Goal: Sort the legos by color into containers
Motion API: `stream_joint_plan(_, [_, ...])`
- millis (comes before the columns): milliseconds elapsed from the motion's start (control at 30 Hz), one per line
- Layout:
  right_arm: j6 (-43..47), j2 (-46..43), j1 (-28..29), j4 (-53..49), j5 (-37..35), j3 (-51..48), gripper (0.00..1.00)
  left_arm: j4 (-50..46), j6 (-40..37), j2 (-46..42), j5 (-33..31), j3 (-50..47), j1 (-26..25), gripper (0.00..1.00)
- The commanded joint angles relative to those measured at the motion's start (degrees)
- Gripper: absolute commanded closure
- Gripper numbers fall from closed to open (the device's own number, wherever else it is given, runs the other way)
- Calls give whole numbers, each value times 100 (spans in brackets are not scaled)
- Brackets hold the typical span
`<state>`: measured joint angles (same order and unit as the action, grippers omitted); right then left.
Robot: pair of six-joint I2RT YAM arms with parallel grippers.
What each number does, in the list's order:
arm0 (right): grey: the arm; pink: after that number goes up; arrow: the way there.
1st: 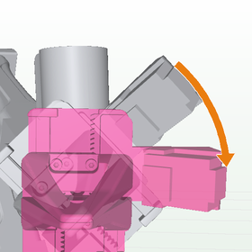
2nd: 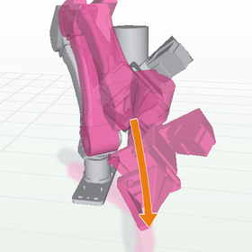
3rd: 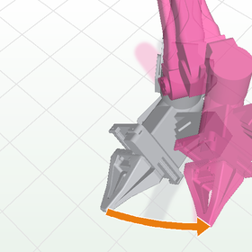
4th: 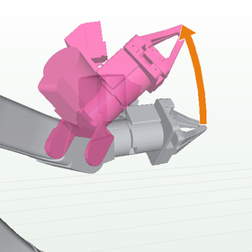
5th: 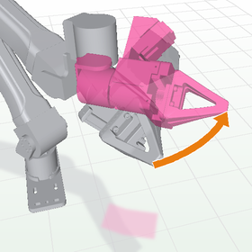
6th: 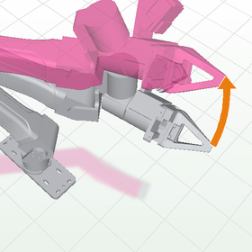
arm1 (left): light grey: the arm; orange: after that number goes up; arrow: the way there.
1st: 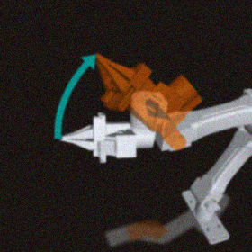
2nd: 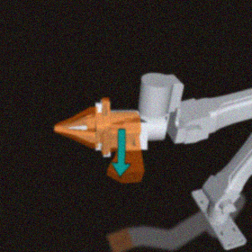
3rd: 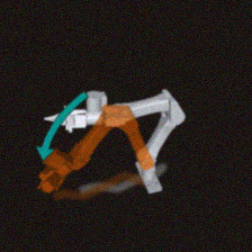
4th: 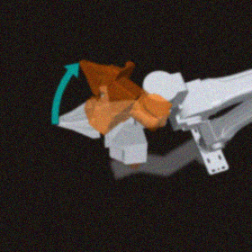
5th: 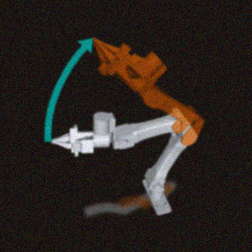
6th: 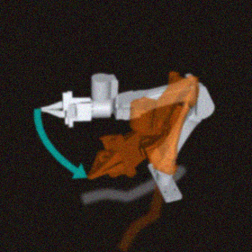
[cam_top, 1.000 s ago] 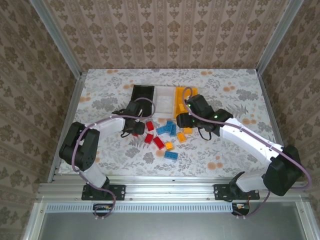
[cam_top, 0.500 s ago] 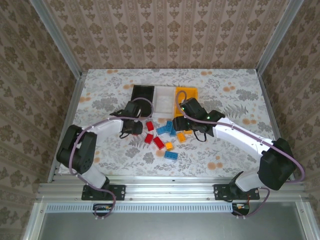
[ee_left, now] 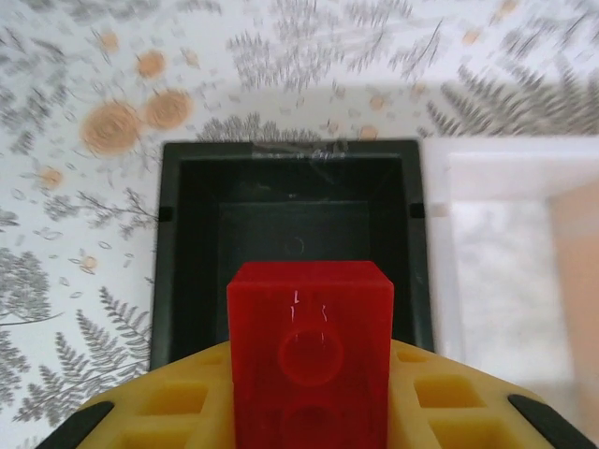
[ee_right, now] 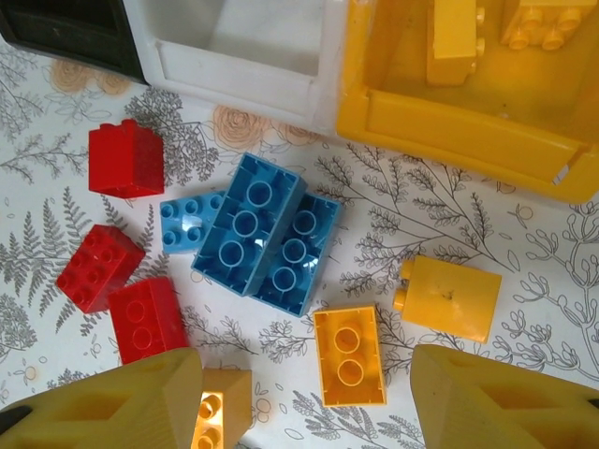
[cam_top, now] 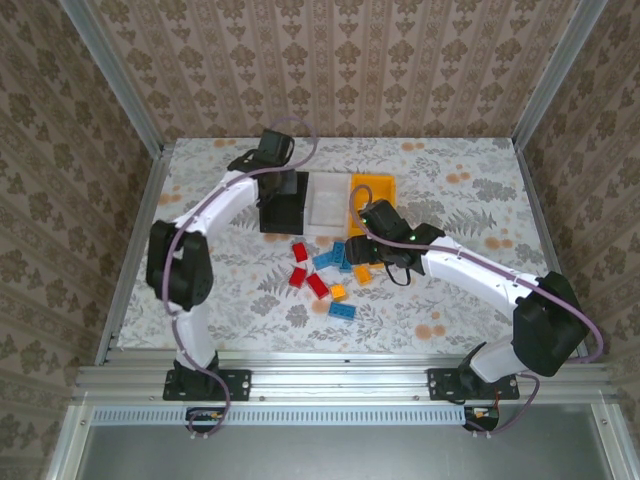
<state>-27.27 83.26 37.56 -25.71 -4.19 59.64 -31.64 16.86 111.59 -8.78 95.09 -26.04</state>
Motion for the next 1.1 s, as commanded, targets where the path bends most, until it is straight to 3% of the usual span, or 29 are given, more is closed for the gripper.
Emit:
stream_joint_plan(0, [-136, -78, 32, 124, 31, -113, 38, -614, -78, 422, 106, 370, 213, 76])
stream_joint_plan(200, [-182, -67, 41, 197, 120, -153, 38, -609, -25, 776, 297, 544, 248, 70])
stream_joint_plan(433, [-256, 110, 135, 222, 76, -134, 37, -563, 6, 651, 442, 456, 249, 50])
stream_joint_plan(533, [-271, 227, 268, 83, -105, 48, 37, -552, 45, 404, 603, 395, 226, 41])
stream_joint_plan(667, [-490, 494, 506, -63, -481, 348, 35, -325, 121, -339, 984, 47, 211, 38])
stream_joint_plan(867, [-894, 1427, 809, -136, -1281, 892, 30, 497, 438, -2066, 1098, -1913, 231, 28])
stream_joint_plan(1067, [-1125, 2047, 809, 47, -1426, 1191, 28, 1353, 1101, -3695, 1416, -4304, 229, 24])
